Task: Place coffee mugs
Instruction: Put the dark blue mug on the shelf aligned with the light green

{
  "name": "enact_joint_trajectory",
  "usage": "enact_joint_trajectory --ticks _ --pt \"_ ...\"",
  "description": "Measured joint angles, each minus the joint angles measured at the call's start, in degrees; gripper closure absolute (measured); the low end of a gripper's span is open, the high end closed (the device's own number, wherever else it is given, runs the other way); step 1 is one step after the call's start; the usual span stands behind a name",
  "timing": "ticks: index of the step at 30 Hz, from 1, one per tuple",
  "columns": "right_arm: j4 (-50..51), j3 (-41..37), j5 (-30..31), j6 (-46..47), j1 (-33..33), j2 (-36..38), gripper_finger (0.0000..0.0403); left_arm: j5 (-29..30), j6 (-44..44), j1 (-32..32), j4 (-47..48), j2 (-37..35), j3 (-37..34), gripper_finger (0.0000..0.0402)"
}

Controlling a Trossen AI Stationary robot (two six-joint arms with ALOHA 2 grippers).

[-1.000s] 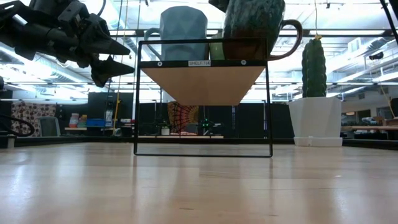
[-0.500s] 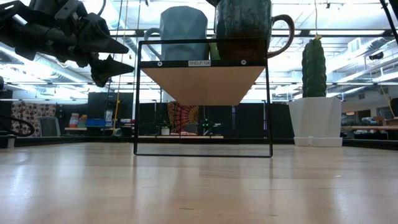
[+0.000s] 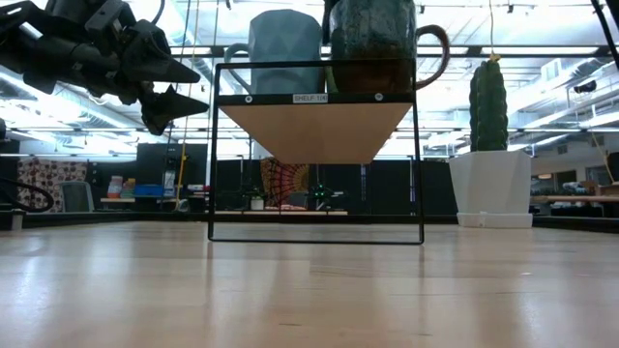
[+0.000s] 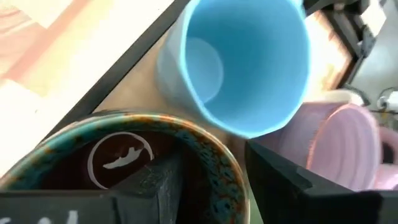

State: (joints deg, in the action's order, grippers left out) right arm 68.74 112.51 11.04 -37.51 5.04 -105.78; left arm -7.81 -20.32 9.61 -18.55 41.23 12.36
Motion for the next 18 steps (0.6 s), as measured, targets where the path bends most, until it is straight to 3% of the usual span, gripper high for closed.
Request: enact_joint_trajectory --ticks 18 --pt "-2.82 0.0 5.79 0.19 0.46 0.6 0.0228 0.0 3.45 0.02 -1.22 -0.17 0.0 0.0139"
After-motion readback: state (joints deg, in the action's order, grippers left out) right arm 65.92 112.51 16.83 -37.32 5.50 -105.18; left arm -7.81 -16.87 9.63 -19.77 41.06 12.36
